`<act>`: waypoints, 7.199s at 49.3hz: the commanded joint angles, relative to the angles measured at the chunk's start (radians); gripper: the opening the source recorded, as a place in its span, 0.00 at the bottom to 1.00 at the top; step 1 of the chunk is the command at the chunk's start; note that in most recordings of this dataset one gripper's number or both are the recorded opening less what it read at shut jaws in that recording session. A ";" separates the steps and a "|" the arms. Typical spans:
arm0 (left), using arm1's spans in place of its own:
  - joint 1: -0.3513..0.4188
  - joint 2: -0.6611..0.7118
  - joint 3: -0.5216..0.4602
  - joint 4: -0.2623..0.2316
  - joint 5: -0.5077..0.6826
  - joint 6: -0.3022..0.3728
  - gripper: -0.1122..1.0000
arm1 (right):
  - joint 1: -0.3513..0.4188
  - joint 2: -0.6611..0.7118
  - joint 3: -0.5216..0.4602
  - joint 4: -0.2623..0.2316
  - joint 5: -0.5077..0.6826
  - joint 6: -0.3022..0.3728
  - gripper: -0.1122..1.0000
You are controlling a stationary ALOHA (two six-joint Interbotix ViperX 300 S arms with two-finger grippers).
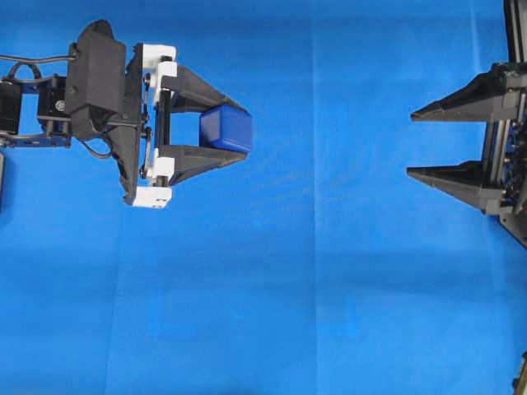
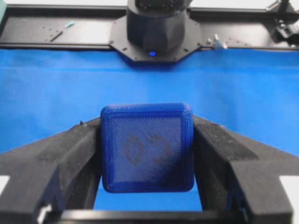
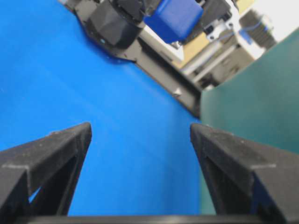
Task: Handover the blue block to the right arm after grasping it with the left arm, then place it in the designated position.
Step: 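Hold the cube raised with the left gripper while opening the right gripper, then bring the right gripper down over the cube and close on it, then open the left gripper and pull the cube away with the right gripper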
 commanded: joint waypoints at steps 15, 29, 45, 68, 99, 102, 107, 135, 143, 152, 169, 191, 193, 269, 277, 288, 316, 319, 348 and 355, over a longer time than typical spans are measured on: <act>-0.003 -0.018 -0.011 0.000 -0.020 0.000 0.53 | 0.000 0.002 -0.034 -0.161 -0.011 -0.101 0.94; -0.003 -0.020 -0.009 0.000 -0.020 0.000 0.53 | -0.002 0.002 -0.034 -0.270 -0.012 -0.170 0.94; -0.003 -0.020 -0.011 0.000 -0.020 0.000 0.53 | 0.000 0.002 -0.034 -0.305 -0.012 -0.178 0.94; -0.005 -0.020 -0.011 0.000 -0.020 0.000 0.53 | -0.002 0.000 -0.035 -0.307 -0.012 -0.176 0.94; -0.005 -0.020 -0.009 0.000 -0.020 0.000 0.53 | 0.000 0.003 -0.035 -0.307 -0.012 -0.176 0.94; -0.003 -0.020 -0.009 0.000 -0.020 -0.002 0.53 | 0.000 0.003 -0.035 -0.305 -0.012 -0.176 0.94; -0.003 -0.020 -0.011 0.000 -0.020 -0.002 0.53 | 0.000 0.003 -0.034 -0.305 -0.012 -0.176 0.94; -0.003 -0.020 -0.009 0.000 -0.020 -0.003 0.53 | 0.000 0.061 -0.077 -0.301 -0.017 -0.175 0.94; -0.003 -0.020 -0.009 0.000 -0.020 -0.003 0.53 | -0.002 0.130 -0.129 -0.299 -0.029 -0.175 0.94; -0.003 -0.020 -0.009 0.000 -0.020 -0.005 0.53 | -0.011 0.225 -0.204 -0.301 -0.055 -0.175 0.94; -0.011 -0.021 -0.009 0.000 -0.020 -0.005 0.53 | -0.041 0.503 -0.410 -0.305 -0.117 -0.179 0.94; -0.015 -0.021 -0.006 0.000 -0.020 -0.006 0.53 | -0.043 0.744 -0.641 -0.307 -0.121 -0.241 0.94; -0.015 -0.021 -0.006 0.000 -0.020 -0.006 0.53 | -0.043 0.752 -0.650 -0.307 -0.121 -0.244 0.94; -0.018 -0.017 -0.014 0.000 -0.015 -0.008 0.53 | -0.041 0.736 -0.647 -0.299 -0.031 -0.252 0.56; -0.018 -0.015 -0.014 -0.003 -0.014 -0.009 0.54 | -0.040 0.735 -0.646 -0.299 -0.028 -0.239 0.56; -0.018 -0.017 -0.014 -0.008 -0.031 -0.018 0.72 | -0.040 0.735 -0.646 -0.299 -0.028 -0.225 0.55; -0.015 -0.031 0.000 -0.008 -0.032 -0.017 0.93 | -0.035 0.672 -0.592 -0.299 -0.028 -0.207 0.50; -0.015 -0.035 0.008 -0.008 -0.035 -0.017 0.93 | -0.035 0.650 -0.572 -0.299 -0.028 -0.204 0.50; -0.015 -0.089 0.054 -0.008 -0.035 -0.015 0.93 | -0.012 0.422 -0.408 -0.299 0.044 -0.201 0.50; -0.015 -0.087 0.051 -0.008 -0.035 -0.012 0.93 | -0.009 0.420 -0.407 -0.298 0.046 -0.201 0.50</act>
